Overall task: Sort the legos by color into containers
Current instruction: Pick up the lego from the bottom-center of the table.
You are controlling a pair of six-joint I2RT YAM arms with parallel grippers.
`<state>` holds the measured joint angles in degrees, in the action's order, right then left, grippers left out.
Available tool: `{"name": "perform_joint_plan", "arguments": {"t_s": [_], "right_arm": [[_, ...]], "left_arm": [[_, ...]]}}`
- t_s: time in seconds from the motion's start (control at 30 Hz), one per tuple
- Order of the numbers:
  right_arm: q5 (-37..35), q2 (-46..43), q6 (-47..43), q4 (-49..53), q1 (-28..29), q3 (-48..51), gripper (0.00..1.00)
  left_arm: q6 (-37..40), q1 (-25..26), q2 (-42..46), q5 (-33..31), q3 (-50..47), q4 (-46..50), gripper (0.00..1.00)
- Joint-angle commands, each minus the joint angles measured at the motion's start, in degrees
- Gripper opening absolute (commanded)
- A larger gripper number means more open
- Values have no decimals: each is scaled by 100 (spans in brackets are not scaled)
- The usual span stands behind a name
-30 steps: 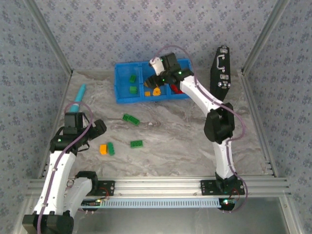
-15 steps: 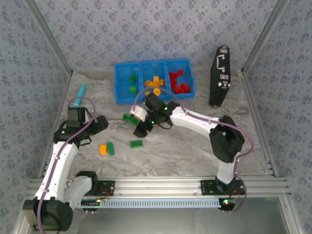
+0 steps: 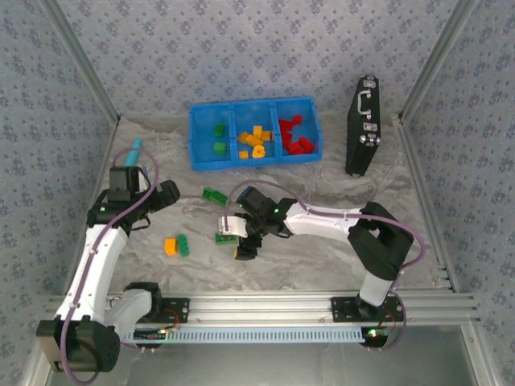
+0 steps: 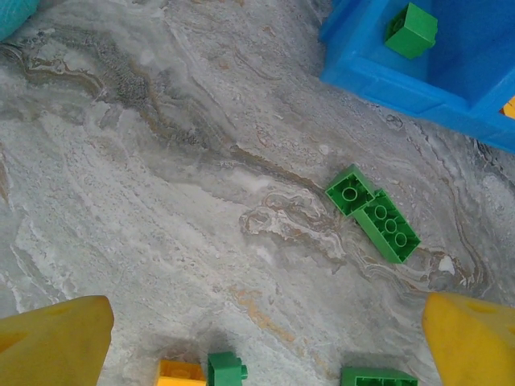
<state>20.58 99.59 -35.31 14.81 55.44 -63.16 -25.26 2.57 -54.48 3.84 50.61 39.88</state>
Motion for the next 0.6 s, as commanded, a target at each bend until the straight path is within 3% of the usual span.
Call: {"name": "perform_joint_plan", "arguments": {"t_s": [0.0, 0.33, 0.57], "right_arm": [[-101, 227, -422, -441, 9, -128, 84], [-32, 831, -743, -276, -60, -470, 84], [-153, 1094, -753, -276, -86, -470, 76]], "left_arm": [[224, -42, 104, 47, 155, 43, 98], [574, -37, 196, 6, 265, 237, 99], [1154, -37, 285, -231, 317, 380, 99]]}}
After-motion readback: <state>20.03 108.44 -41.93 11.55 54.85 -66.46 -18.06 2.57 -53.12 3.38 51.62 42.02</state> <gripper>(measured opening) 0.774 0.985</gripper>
